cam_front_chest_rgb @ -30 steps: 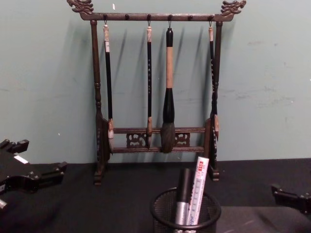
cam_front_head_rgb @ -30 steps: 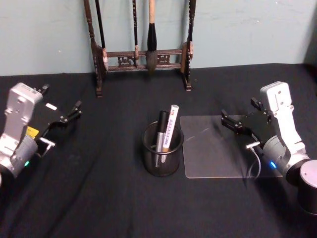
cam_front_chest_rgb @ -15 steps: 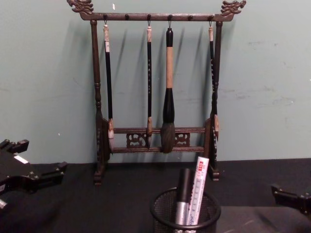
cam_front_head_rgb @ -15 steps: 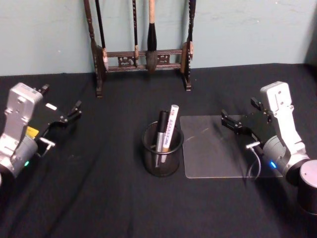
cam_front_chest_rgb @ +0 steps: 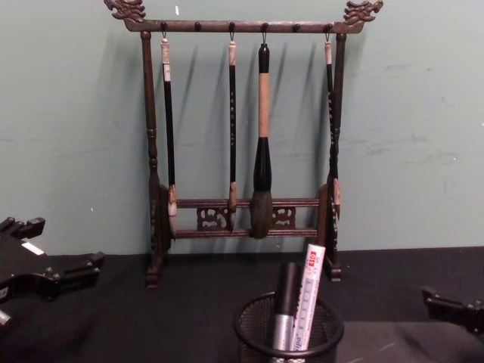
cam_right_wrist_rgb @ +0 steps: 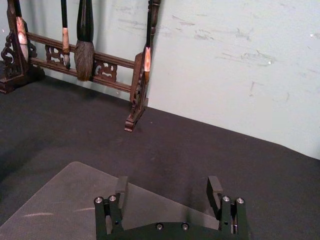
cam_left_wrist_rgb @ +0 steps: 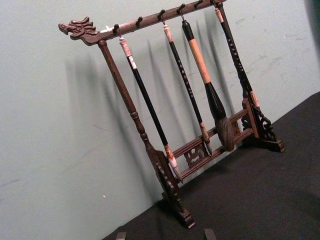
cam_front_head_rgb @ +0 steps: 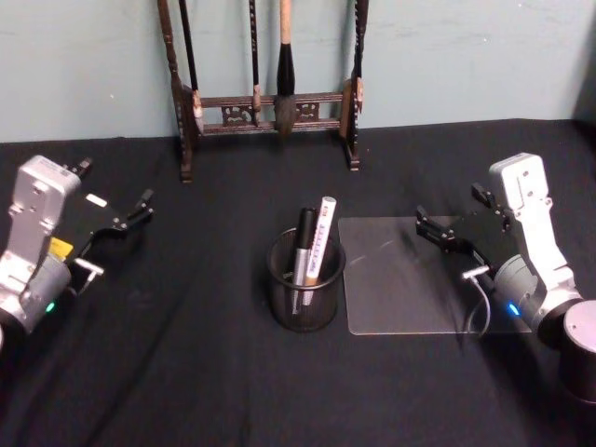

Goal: Pick up the water-based marker from the table and place it into the pen holder.

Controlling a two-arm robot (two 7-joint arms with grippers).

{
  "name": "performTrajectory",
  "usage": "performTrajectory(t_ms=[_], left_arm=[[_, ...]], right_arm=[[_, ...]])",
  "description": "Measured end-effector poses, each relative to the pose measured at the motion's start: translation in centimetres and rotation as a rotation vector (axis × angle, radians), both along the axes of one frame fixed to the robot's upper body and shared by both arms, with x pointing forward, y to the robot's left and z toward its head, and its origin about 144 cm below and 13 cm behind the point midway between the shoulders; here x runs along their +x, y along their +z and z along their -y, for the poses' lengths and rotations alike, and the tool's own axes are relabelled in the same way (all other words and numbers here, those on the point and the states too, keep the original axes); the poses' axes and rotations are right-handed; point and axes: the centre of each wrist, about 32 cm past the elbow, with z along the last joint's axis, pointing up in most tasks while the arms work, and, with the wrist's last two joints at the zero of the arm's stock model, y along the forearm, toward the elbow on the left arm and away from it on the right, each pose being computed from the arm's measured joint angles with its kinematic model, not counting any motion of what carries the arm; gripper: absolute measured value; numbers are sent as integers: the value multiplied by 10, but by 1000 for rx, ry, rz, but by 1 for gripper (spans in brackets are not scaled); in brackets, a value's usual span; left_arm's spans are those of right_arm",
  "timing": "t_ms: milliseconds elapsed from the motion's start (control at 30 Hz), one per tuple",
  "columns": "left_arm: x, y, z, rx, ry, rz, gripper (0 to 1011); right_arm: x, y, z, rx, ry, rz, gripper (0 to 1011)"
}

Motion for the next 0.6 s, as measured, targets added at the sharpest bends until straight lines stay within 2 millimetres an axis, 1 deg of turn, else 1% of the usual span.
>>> performTrajectory(t_ms=[600], left_arm=[[0, 0, 0, 0, 0, 0, 1001]], right_arm=[[0, 0, 0, 0, 0, 0, 1002]])
